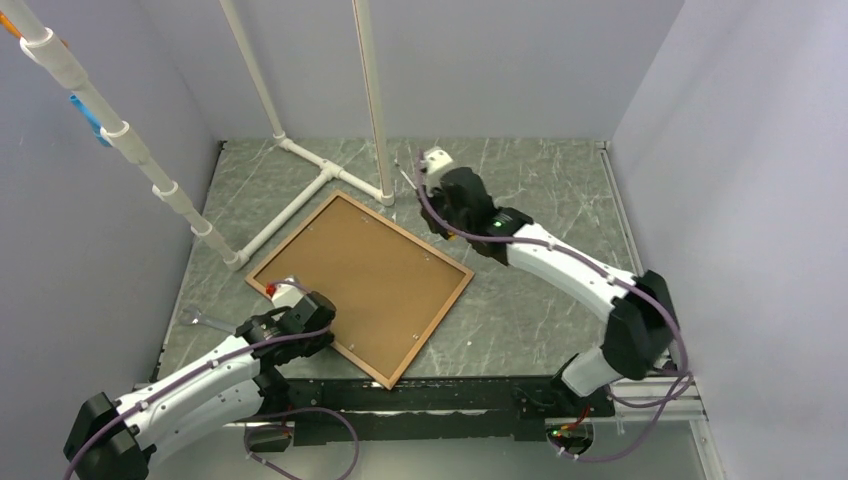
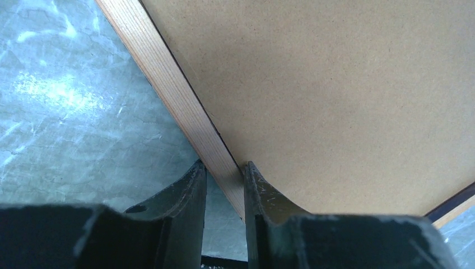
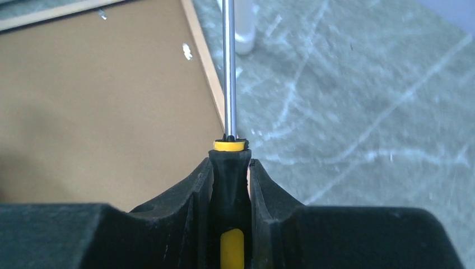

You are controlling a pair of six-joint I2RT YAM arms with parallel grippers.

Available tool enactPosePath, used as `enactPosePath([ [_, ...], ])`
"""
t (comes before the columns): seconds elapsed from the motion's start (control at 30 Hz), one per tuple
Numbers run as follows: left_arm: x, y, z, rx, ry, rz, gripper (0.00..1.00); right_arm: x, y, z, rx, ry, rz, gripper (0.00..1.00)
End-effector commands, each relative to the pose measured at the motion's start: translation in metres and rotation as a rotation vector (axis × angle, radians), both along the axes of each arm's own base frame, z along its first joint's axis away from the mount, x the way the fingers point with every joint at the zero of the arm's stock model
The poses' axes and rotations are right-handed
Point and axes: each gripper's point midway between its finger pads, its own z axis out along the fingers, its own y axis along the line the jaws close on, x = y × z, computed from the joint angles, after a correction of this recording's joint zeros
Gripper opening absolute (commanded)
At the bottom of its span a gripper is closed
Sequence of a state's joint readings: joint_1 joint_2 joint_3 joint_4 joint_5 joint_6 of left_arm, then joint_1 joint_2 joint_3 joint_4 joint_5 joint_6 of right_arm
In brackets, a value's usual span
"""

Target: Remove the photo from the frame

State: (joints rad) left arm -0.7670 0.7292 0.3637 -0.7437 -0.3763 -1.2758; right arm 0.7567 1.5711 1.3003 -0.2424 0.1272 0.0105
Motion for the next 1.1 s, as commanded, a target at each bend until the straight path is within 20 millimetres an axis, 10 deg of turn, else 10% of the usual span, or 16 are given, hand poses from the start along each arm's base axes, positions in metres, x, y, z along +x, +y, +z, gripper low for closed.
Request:
enactPosePath([
  [0.0, 0.005, -0.015, 0.007, -0.065, -0.027, -0.040, 0.26, -0.016, -0.044, -0.032, 0.062, 0.054, -0.142, 0.00],
  [0.4, 0.002, -0.039, 0.024, -0.130, -0.054, -0.211, 0.63, -0.080, -0.099, -0.058, 0.123, 0.156, -0.226, 0.00],
  [0.8, -0.014, -0.120, 0.117, -0.385, -0.248, -0.749, 0.73, -0.100, -0.123, -0.032, 0.215, 0.094, -0.271, 0.00],
  [1.07, -0.025, -0.181, 0.110, -0.396, -0.180, -0.925, 0.74, -0.110, -0.136, -0.012, 0.255, 0.062, -0.291, 0.00],
])
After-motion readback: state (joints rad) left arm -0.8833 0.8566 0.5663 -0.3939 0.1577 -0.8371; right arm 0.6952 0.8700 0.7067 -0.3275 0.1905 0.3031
